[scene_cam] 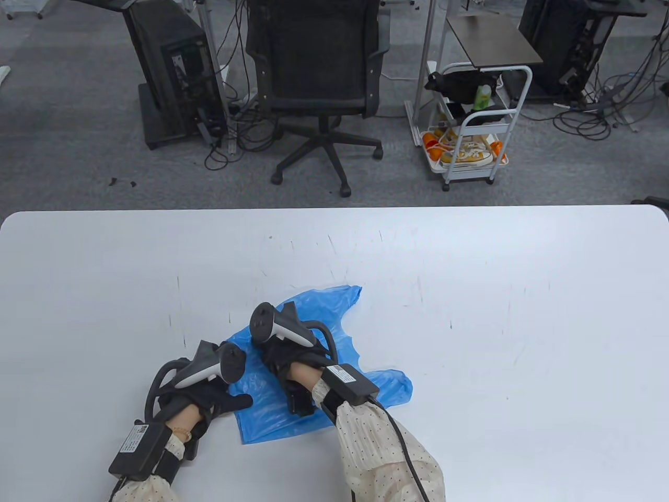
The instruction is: Squeeze plastic bag to expel air
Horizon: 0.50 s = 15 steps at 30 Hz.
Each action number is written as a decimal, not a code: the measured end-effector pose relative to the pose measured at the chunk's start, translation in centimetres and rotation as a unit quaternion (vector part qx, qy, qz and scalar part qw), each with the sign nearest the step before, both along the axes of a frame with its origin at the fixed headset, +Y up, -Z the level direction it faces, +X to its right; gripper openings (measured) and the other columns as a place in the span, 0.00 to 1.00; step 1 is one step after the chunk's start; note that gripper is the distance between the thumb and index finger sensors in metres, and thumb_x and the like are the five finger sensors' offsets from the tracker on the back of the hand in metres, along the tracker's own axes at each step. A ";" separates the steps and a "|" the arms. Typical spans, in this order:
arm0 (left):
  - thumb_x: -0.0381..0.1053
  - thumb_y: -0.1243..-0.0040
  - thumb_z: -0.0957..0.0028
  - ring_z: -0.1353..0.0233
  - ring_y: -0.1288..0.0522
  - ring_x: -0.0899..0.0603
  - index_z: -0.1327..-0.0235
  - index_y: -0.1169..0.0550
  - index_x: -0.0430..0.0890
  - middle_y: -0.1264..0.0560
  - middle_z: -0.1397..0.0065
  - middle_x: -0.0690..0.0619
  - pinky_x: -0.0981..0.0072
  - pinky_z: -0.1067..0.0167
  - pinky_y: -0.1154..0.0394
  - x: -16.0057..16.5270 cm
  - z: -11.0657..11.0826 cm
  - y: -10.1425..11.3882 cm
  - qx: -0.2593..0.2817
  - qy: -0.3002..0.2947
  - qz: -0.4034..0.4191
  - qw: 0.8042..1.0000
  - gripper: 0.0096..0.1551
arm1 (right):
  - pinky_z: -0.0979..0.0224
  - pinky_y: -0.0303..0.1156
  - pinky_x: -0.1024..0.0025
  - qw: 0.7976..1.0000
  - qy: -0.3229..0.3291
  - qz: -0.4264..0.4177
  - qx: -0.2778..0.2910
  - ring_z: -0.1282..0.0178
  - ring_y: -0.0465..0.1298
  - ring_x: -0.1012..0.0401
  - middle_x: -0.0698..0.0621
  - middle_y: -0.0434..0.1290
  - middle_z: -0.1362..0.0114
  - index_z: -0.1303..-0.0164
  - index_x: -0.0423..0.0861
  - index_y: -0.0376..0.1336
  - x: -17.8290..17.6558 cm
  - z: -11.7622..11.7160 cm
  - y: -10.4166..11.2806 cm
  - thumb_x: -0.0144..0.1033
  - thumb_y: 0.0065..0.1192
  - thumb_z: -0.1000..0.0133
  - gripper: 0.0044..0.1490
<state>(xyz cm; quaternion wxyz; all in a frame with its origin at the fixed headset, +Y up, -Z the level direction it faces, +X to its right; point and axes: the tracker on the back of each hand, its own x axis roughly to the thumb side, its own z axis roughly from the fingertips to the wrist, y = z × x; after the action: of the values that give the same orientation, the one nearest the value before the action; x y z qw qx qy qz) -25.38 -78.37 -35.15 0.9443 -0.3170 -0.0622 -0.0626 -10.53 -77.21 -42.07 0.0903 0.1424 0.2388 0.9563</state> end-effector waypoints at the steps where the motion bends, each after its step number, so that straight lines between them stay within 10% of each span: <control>1: 0.77 0.56 0.61 0.13 0.65 0.44 0.24 0.61 0.62 0.67 0.14 0.58 0.30 0.21 0.57 0.1 0.0 0.1 0.005 -0.004 -0.007 1.000 0.55 | 0.20 0.48 0.37 1.000 -0.004 0.001 -0.001 0.14 0.44 0.56 0.62 0.48 0.13 0.24 0.63 0.53 0.2 -0.1 0.0 0.39 0.54 0.42 0.34; 15: 0.76 0.56 0.61 0.12 0.61 0.42 0.22 0.60 0.60 0.64 0.13 0.53 0.31 0.21 0.55 0.4 0.1 0.2 0.010 -0.009 -0.030 0.999 0.56 | 0.18 0.44 0.40 0.996 -0.086 -0.005 -0.039 0.14 0.42 0.59 0.64 0.47 0.14 0.24 0.64 0.52 4.2 -2.1 -0.1 0.39 0.53 0.41 0.33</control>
<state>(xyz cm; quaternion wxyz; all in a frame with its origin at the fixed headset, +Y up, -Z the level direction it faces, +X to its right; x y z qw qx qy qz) -24.93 -78.16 -35.04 0.9444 -0.3091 -0.0610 -0.0944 -6.30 -77.29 -44.12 0.1210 0.0571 0.2661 0.9546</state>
